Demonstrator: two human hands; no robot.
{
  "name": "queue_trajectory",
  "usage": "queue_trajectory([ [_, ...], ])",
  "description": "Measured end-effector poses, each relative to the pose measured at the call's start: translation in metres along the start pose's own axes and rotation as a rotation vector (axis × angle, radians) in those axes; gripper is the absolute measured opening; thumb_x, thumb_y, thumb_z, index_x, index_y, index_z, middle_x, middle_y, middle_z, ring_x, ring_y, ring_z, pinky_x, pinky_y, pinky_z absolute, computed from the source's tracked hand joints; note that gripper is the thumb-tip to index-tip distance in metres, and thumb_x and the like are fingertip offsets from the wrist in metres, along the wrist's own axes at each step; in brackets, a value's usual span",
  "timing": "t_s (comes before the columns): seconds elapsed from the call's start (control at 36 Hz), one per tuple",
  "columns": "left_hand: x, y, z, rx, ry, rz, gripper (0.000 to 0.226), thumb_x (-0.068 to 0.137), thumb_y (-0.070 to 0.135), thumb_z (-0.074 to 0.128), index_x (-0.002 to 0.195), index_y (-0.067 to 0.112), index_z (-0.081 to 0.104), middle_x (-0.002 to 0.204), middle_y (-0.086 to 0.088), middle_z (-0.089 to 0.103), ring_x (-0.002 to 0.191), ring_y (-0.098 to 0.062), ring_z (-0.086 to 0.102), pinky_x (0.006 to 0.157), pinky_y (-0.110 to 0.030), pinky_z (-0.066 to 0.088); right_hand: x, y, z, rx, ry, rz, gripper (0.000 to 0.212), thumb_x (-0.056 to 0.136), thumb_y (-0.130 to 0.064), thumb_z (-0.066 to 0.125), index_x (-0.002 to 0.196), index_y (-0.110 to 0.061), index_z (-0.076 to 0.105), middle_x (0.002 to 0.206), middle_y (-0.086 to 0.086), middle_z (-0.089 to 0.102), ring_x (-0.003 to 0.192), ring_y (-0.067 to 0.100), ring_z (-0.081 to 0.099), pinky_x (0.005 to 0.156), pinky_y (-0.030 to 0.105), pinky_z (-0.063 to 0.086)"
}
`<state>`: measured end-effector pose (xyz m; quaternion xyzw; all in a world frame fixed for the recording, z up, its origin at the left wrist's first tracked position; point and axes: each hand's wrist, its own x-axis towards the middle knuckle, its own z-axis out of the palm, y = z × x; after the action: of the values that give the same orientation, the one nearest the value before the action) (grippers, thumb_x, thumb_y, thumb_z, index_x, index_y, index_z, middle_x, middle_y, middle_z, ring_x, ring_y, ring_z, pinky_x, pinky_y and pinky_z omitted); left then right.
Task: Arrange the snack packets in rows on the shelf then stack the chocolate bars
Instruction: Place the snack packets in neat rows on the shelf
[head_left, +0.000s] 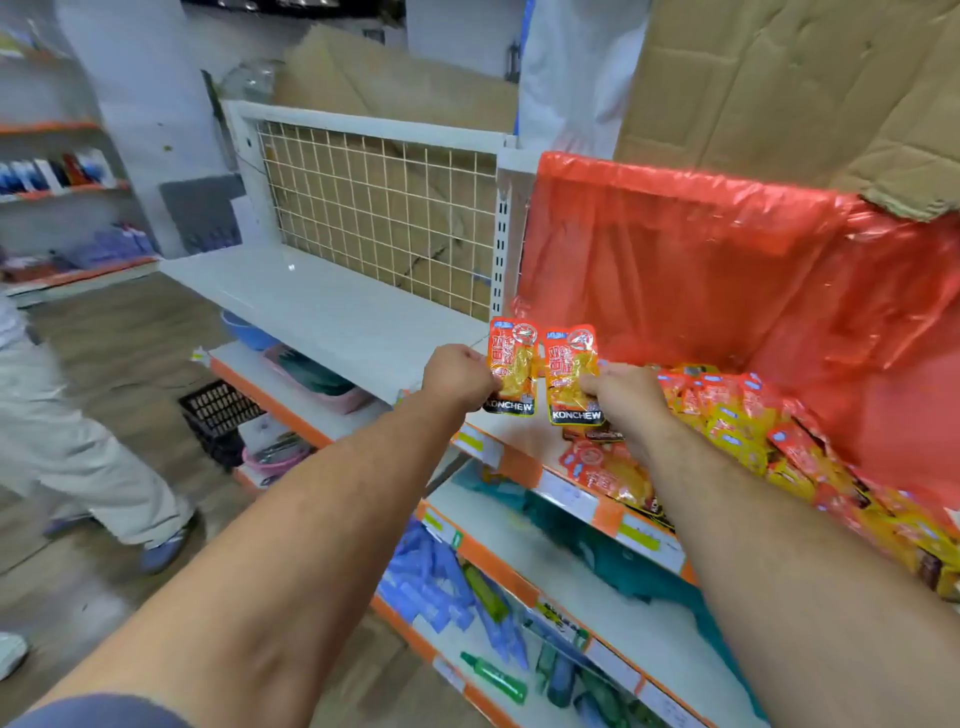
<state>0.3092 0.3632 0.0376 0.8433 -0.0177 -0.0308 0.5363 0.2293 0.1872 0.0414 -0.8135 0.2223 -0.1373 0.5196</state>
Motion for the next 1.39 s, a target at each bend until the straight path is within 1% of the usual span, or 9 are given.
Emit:
queue_trajectory([
  [0.17, 0.043, -0.028, -0.055, -0.008, 0.066, -0.041, 0.015, 0.074, 0.005, 0.075, 0.067, 0.011, 0.063, 0.079, -0.014, 0.067, 0.071, -0.028, 0.06, 0.072, -0.044, 0.057, 0.032, -0.025, 0.071, 0.039, -0.118, 0.036, 0.011, 0.087, -0.008, 0.062, 0.087, 0.001, 0.067, 0.084, 0.015, 0.062, 0.073, 0.025, 0.061, 0.061, 0.037, 0.047],
  [0.39, 0.11, -0.055, -0.102, -0.043, 0.143, -0.123, 0.019, 0.072, 0.003, 0.075, 0.066, 0.013, 0.061, 0.077, -0.011, 0.065, 0.071, -0.028, 0.06, 0.065, -0.037, 0.051, 0.089, -0.056, 0.155, 0.036, -0.207, 0.015, 0.007, 0.082, -0.012, 0.066, 0.077, -0.008, 0.063, 0.092, 0.028, 0.068, 0.072, 0.031, 0.065, 0.061, 0.041, 0.048],
  [0.64, 0.184, -0.075, -0.149, -0.029, 0.276, -0.222, 0.017, 0.073, 0.003, 0.074, 0.067, 0.014, 0.063, 0.084, -0.015, 0.07, 0.077, -0.03, 0.067, 0.072, -0.048, 0.061, 0.171, -0.094, 0.235, 0.043, -0.382, -0.009, 0.022, 0.079, -0.021, 0.063, 0.088, -0.002, 0.068, 0.091, 0.02, 0.073, 0.086, 0.039, 0.071, 0.072, 0.052, 0.057],
  [0.72, 0.202, -0.077, -0.169, -0.053, 0.321, -0.241, 0.016, 0.074, 0.002, 0.074, 0.072, 0.014, 0.063, 0.083, -0.011, 0.069, 0.079, -0.027, 0.065, 0.072, -0.04, 0.059, 0.194, -0.11, 0.261, 0.035, -0.424, -0.044, 0.035, 0.067, -0.032, 0.06, 0.085, -0.003, 0.066, 0.089, 0.017, 0.073, 0.085, 0.037, 0.071, 0.078, 0.056, 0.056],
  [0.83, 0.22, -0.085, -0.193, -0.097, 0.361, -0.28, 0.024, 0.075, -0.001, 0.075, 0.068, 0.016, 0.06, 0.075, -0.007, 0.063, 0.072, -0.024, 0.059, 0.063, -0.03, 0.047, 0.198, -0.132, 0.288, 0.075, -0.443, -0.042, 0.009, 0.084, -0.014, 0.064, 0.077, -0.01, 0.061, 0.078, 0.014, 0.064, 0.069, 0.028, 0.061, 0.063, 0.038, 0.049],
  [1.06, 0.26, -0.115, -0.245, -0.126, 0.387, -0.304, 0.024, 0.078, -0.002, 0.072, 0.066, 0.014, 0.058, 0.08, -0.011, 0.064, 0.065, -0.022, 0.055, 0.055, -0.028, 0.043, 0.218, -0.155, 0.357, 0.038, -0.493, -0.068, 0.02, 0.087, -0.014, 0.064, 0.068, -0.014, 0.059, 0.073, 0.011, 0.063, 0.065, 0.025, 0.061, 0.066, 0.037, 0.048],
  [1.19, 0.292, -0.142, -0.286, -0.033, 0.415, -0.297, 0.019, 0.073, 0.008, 0.071, 0.068, 0.02, 0.058, 0.095, -0.013, 0.072, 0.093, -0.033, 0.069, 0.086, -0.047, 0.057, 0.223, -0.177, 0.405, 0.031, -0.491, -0.081, 0.019, 0.087, -0.016, 0.065, 0.069, -0.014, 0.059, 0.072, 0.011, 0.063, 0.065, 0.026, 0.061, 0.065, 0.038, 0.048],
  [1.31, 0.313, -0.158, -0.327, -0.093, 0.415, -0.29, 0.025, 0.075, -0.001, 0.072, 0.063, 0.015, 0.057, 0.079, -0.012, 0.065, 0.066, -0.025, 0.057, 0.065, -0.041, 0.055, 0.223, -0.203, 0.452, 0.049, -0.477, -0.078, 0.02, 0.089, -0.013, 0.064, 0.07, -0.013, 0.06, 0.077, 0.011, 0.067, 0.068, 0.025, 0.063, 0.067, 0.037, 0.048],
  [1.39, 0.333, -0.171, -0.364, -0.124, 0.414, -0.276, 0.026, 0.075, -0.004, 0.072, 0.061, 0.012, 0.058, 0.078, -0.01, 0.064, 0.067, -0.022, 0.054, 0.059, -0.031, 0.044, 0.221, -0.223, 0.489, 0.065, -0.462, -0.072, 0.018, 0.089, -0.012, 0.065, 0.071, -0.012, 0.061, 0.081, 0.012, 0.068, 0.07, 0.026, 0.063, 0.069, 0.038, 0.049],
])
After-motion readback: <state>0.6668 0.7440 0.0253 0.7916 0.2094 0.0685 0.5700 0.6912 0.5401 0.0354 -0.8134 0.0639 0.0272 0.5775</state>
